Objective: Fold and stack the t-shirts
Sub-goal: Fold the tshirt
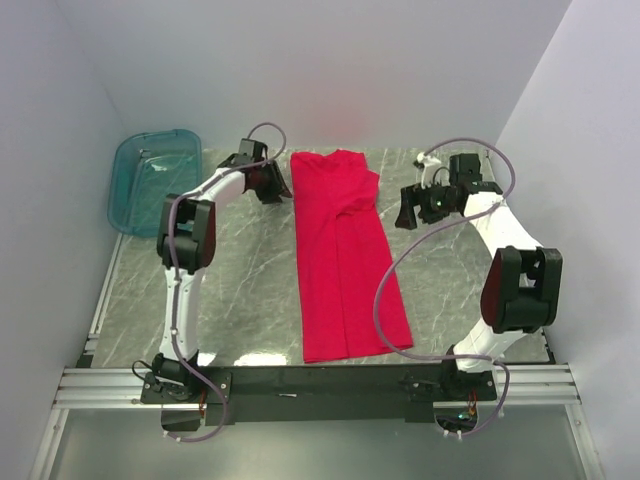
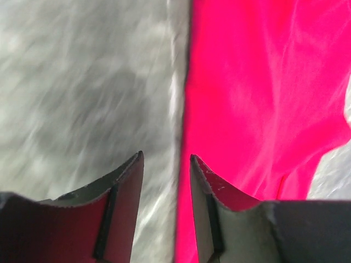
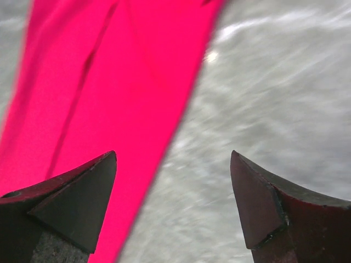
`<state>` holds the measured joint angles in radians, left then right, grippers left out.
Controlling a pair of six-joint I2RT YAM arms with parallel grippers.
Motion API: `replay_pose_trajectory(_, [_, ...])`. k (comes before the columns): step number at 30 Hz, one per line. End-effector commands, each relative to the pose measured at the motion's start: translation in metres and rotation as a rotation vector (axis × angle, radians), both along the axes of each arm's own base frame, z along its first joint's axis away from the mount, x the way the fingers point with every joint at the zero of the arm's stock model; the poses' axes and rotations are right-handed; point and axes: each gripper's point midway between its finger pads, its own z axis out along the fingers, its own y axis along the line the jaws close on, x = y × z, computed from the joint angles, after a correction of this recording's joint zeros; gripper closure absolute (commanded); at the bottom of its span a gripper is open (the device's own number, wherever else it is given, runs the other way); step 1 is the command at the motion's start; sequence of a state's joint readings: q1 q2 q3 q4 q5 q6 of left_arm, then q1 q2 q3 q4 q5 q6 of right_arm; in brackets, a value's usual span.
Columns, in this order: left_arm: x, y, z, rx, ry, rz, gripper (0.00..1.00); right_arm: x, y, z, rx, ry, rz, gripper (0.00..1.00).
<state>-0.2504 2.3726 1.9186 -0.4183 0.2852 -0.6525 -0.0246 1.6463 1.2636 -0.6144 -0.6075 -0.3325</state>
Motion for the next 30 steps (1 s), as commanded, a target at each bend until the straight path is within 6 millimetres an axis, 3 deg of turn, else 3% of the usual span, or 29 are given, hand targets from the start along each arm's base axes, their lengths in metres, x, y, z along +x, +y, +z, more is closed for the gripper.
replay_pose_trajectory(1, [0.0,0.013,0.077,0.037,-0.219,-0.019,0.55,0.051,-0.017,0.034,-0.114,-0.21,-0.089,0.09])
replay_pose_trajectory(2, [-0.002,0.024,0.12,0.063,-0.314,0.018,0.54,0.073,-0.018,0.05,-0.113,-0.328,-0.119,0.08])
replay_pose_trajectory(3, [-0.006,0.035,0.137,0.084,-0.356,0.041,0.54,0.083,-0.01,0.054,-0.044,-0.333,-0.212,0.08])
replay_pose_trajectory(4, [-0.021,0.046,0.171,0.094,-0.453,0.054,0.53,0.097,-0.01,0.047,0.011,-0.313,-0.283,0.0])
replay_pose_trajectory(6, [-0.038,0.071,0.2,0.114,-0.533,0.103,0.45,0.099,0.024,0.034,0.203,-0.133,-0.209,0.08])
replay_pose_trajectory(7, [-0.056,0.083,0.185,0.113,-0.498,0.131,0.29,0.1,0.044,0.064,0.3,-0.037,-0.121,0.22])
replay_pose_trajectory(8, [-0.074,0.093,0.225,0.071,-0.588,0.153,0.2,0.112,0.053,0.022,0.34,0.114,-0.119,0.28])
replay_pose_trajectory(9, [-0.087,0.107,0.233,0.011,-0.607,0.131,0.14,0.119,0.065,0.021,0.365,0.144,-0.114,0.29])
replay_pose_trajectory(10, [-0.11,0.112,0.209,-0.045,-0.554,0.108,0.13,0.139,0.063,0.016,0.351,0.099,-0.162,0.29])
replay_pose_trajectory(11, [-0.13,0.118,0.231,-0.091,-0.613,0.096,0.13,0.146,0.063,0.005,0.37,0.139,-0.246,0.28])
replay_pose_trajectory(12, [-0.144,0.133,0.231,-0.131,-0.613,0.087,0.13,0.155,0.062,0.003,0.373,0.139,-0.291,0.27])
replay_pose_trajectory(14, [-0.178,0.141,0.219,-0.114,-0.619,0.083,0.13,0.172,0.06,-0.017,0.389,0.211,-0.416,0.27])
replay_pose_trajectory(16, [-0.203,0.142,0.194,-0.087,-0.587,0.062,0.13,0.187,0.057,-0.019,0.377,0.211,-0.486,0.25])
replay_pose_trajectory(17, [-0.217,0.14,0.201,-0.084,-0.624,0.051,0.13,0.193,0.054,-0.033,0.349,0.228,-0.574,0.24])
replay_pose_trajectory(19, [-0.238,0.135,0.193,-0.088,-0.618,0.026,0.12,0.198,0.055,-0.047,0.361,0.254,-0.615,0.23])
replay_pose_trajectory(22, [-0.254,0.135,0.188,-0.079,-0.613,0.031,0.13,0.199,0.06,-0.066,0.387,0.311,-0.655,0.25])
replay_pose_trajectory(30, [-0.261,0.13,0.184,-0.097,-0.592,0.002,0.14,0.19,0.068,-0.101,0.466,0.453,-0.742,0.37])
